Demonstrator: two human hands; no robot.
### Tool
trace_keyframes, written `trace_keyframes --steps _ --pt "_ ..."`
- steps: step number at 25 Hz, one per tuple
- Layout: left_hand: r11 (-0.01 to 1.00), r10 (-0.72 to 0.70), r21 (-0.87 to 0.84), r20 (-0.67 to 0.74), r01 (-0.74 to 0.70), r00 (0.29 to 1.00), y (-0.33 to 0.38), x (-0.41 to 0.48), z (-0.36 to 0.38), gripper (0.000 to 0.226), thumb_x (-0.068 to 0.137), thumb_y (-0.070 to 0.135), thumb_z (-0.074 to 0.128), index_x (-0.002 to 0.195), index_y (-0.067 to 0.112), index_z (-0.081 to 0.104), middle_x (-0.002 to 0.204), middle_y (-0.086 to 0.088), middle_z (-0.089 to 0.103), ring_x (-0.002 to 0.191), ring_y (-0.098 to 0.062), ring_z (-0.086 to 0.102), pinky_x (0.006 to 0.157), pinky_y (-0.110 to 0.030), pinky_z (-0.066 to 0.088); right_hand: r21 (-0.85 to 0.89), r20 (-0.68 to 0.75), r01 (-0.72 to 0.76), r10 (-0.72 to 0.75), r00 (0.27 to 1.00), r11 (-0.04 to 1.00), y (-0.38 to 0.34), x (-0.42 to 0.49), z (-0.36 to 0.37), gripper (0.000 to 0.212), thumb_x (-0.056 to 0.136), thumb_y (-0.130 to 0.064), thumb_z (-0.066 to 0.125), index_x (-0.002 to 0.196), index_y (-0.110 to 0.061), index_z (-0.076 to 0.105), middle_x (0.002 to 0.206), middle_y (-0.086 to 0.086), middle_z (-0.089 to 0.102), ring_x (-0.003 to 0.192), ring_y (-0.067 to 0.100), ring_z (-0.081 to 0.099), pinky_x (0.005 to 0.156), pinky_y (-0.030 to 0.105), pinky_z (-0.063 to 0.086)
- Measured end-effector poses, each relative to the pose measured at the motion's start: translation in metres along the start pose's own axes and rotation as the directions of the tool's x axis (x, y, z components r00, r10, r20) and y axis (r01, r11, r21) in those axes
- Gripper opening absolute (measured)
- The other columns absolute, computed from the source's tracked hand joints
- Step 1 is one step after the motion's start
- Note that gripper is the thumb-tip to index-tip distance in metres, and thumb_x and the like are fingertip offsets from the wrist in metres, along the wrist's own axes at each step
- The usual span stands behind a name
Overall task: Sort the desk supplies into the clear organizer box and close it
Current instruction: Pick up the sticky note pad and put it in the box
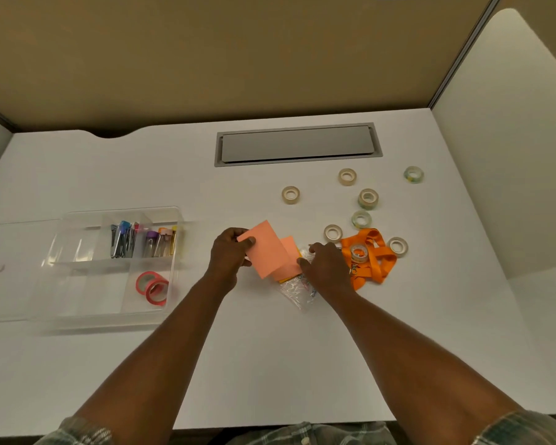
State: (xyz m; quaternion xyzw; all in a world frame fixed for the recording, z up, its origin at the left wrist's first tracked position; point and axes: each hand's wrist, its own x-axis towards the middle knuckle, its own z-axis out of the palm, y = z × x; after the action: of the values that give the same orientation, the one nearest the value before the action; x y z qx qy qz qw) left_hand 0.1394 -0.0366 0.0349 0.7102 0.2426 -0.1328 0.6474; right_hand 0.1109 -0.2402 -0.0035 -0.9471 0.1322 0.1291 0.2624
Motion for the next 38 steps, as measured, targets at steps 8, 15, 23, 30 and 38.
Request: trace_keyframes --steps 8,15,23,30,38 --pt "0.981 -0.103 -0.164 0.003 0.102 0.995 -0.011 0.001 -0.018 0.012 0.092 0.01 0.063 0.103 0.013 0.061 0.096 -0.008 0.067 0.077 -0.024 0.063 0.058 -0.033 0.05 -0.178 0.05 -0.031 0.041 0.998 0.984 -0.029 0.001 0.021 0.06 0.086 -0.049 0.069 0.127 -0.011 0.047 0.125 0.012 0.053 0.118 0.031 0.055 0.09 0.04 0.048" --pt "0.978 -0.113 -0.178 0.008 0.113 0.994 -0.01 0.002 -0.032 0.015 0.092 0.012 0.064 0.106 0.011 0.061 0.099 -0.009 0.067 0.081 -0.026 0.064 0.062 -0.036 0.052 0.164 0.1 -0.129 0.114 0.988 0.978 -0.035 0.011 0.021 0.031 0.088 -0.029 0.07 0.112 -0.011 0.063 0.111 0.01 0.068 0.107 0.03 0.063 0.086 0.037 0.048" --pt "0.999 -0.027 -0.033 -0.004 0.027 1.0 0.001 0.002 -0.037 0.011 0.088 0.014 0.07 0.093 0.011 0.061 0.092 -0.009 0.067 0.075 -0.024 0.063 0.055 -0.032 0.051 0.778 0.456 -0.385 -0.025 0.889 0.497 -0.051 -0.004 0.003 0.015 0.1 -0.02 0.054 0.104 -0.012 0.066 0.094 0.009 0.067 0.077 0.026 0.069 0.064 0.036 0.058" --pt "0.965 0.118 0.255 -0.2 -0.064 0.973 -0.002 0.0 -0.037 0.019 0.085 0.018 0.073 0.098 0.013 0.06 0.101 -0.012 0.064 0.082 -0.028 0.065 0.052 -0.032 0.054 0.827 0.504 -0.459 -0.067 0.861 0.326 -0.07 -0.02 0.012 0.018 0.1 -0.03 0.056 0.106 -0.015 0.066 0.095 0.008 0.068 0.072 0.028 0.072 0.065 0.039 0.06" --pt "0.83 0.225 0.55 -0.174 -0.095 0.959 -0.005 -0.004 -0.054 0.039 0.085 0.038 0.071 0.113 0.014 0.059 0.108 -0.004 0.065 0.099 -0.023 0.062 0.083 -0.039 0.051 0.8 0.436 -0.32 -0.126 0.891 0.507 -0.084 -0.019 0.013 0.025 0.096 -0.019 0.063 0.121 -0.018 0.064 0.103 0.009 0.069 0.078 0.023 0.069 0.067 0.033 0.059"
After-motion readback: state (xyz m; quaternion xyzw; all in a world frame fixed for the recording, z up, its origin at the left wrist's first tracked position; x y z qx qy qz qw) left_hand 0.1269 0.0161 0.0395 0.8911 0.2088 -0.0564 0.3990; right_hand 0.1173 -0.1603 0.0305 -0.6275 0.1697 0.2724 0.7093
